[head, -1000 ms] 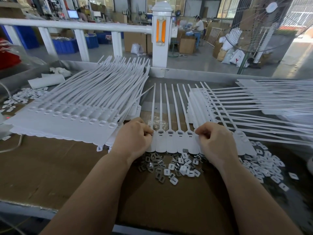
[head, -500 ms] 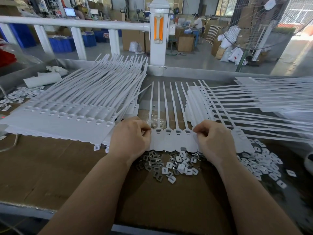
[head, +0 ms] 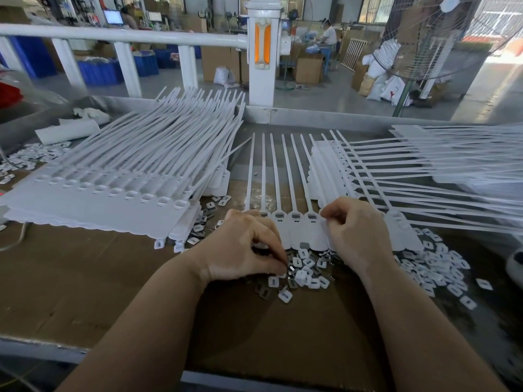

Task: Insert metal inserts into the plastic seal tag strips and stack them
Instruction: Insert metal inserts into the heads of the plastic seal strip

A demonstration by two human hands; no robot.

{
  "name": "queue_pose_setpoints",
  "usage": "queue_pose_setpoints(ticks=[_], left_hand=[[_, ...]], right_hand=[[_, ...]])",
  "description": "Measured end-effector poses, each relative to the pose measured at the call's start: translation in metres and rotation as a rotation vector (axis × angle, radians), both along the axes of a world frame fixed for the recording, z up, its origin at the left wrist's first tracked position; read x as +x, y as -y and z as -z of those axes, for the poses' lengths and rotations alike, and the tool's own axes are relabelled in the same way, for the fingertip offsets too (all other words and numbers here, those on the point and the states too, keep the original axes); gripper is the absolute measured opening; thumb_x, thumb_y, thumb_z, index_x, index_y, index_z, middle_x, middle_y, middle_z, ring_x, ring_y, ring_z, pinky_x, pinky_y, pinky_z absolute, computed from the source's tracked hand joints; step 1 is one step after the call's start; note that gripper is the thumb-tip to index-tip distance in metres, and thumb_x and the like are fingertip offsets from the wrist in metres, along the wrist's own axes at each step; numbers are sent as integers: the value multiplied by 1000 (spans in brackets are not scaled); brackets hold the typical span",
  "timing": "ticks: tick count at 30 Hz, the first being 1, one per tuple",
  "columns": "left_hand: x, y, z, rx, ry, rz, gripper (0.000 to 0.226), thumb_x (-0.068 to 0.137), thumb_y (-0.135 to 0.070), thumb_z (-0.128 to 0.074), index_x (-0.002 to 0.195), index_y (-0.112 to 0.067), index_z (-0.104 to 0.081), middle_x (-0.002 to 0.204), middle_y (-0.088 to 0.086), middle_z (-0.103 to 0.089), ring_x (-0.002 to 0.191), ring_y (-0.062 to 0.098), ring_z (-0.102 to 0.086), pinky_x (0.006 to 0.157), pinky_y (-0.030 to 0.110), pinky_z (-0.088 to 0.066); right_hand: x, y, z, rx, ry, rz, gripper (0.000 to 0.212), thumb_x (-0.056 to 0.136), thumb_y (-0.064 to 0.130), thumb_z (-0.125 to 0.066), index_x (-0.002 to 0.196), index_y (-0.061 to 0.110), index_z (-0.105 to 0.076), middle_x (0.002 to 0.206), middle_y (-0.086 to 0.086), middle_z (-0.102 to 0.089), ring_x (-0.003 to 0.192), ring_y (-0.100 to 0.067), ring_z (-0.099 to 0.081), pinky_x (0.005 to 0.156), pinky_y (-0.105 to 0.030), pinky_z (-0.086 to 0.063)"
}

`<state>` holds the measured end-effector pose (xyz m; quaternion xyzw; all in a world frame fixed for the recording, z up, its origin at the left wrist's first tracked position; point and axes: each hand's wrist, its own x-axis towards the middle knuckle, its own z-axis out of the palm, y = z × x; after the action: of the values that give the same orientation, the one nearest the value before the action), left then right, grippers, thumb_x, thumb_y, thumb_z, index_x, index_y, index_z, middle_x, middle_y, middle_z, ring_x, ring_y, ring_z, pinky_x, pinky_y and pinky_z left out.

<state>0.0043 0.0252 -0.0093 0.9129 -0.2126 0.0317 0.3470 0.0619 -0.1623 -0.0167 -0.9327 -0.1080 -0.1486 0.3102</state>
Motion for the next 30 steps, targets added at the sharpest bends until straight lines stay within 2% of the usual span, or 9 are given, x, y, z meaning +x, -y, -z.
queue_pose_setpoints(ticks=[8,11,14,17,19,22,24,27,30], left_hand=[[-1,1,-2,14,-65,29,13,68,-35,-78,79,-28,-77,79,-30,-60,89,-14,-47,92,33,-25],[-1,0,-2,-10,-69,22,10,68,-33,-79,76,-28,-76,78,-27,-61,87,-9,-50,90,31,-27],[-1,-1,-2,-58,-60,-6,5,70,-31,-78,73,-30,-75,76,-21,-63,85,-3,-53,80,16,-33],[0,-3,-3,-94,-68,-39,3,72,-29,-77,73,-31,-75,78,-17,-65,83,0,-56,76,18,-35],[0,-3,-3,-88,-68,-44,3,73,-29,-76,76,-30,-75,79,-17,-65,84,1,-56,80,22,-36],[-1,-1,-3,-66,-38,-59,4,75,-32,-73,79,-31,-75,81,-21,-64,89,-2,-54,96,40,-37],[-2,2,-3,-70,-17,-55,5,74,-33,-74,79,-34,-74,82,-22,-64,90,-4,-53,100,48,-33],[-3,6,-3,-57,14,-5,7,72,-35,-74,79,-36,-74,79,-24,-62,89,-5,-51,102,47,-30],[-4,13,-3,-10,8,41,11,72,-40,-73,83,-40,-72,82,-28,-58,96,-1,-49,105,39,-18]], right_hand=[[0,0,0,8,-1,-4,15,87,9,-57,93,17,-68,97,1,-65,90,-14,-58,82,-30,-49],[0,0,0,9,1,-6,15,86,9,-57,93,17,-68,96,1,-65,89,-13,-58,82,-30,-49],[-1,-1,0,12,5,-7,15,86,9,-57,93,17,-68,96,2,-65,89,-13,-58,83,-30,-49],[-1,0,0,15,6,-7,16,86,8,-57,92,17,-68,95,2,-66,89,-13,-58,81,-29,-48],[-1,0,0,21,1,-6,16,86,7,-56,92,17,-68,95,1,-66,89,-14,-58,81,-28,-48],[-1,0,-1,24,-3,-7,16,86,7,-56,92,17,-68,96,0,-66,89,-14,-58,82,-29,-48],[-1,0,0,21,-3,-8,16,86,7,-56,93,17,-68,96,0,-65,89,-14,-58,82,-29,-48],[0,0,0,15,3,-8,16,86,8,-56,93,17,-68,97,0,-66,90,-14,-58,81,-27,-47],[0,0,0,5,-7,-4,17,87,8,-55,93,18,-68,99,1,-65,92,-14,-57,82,-27,-47]])
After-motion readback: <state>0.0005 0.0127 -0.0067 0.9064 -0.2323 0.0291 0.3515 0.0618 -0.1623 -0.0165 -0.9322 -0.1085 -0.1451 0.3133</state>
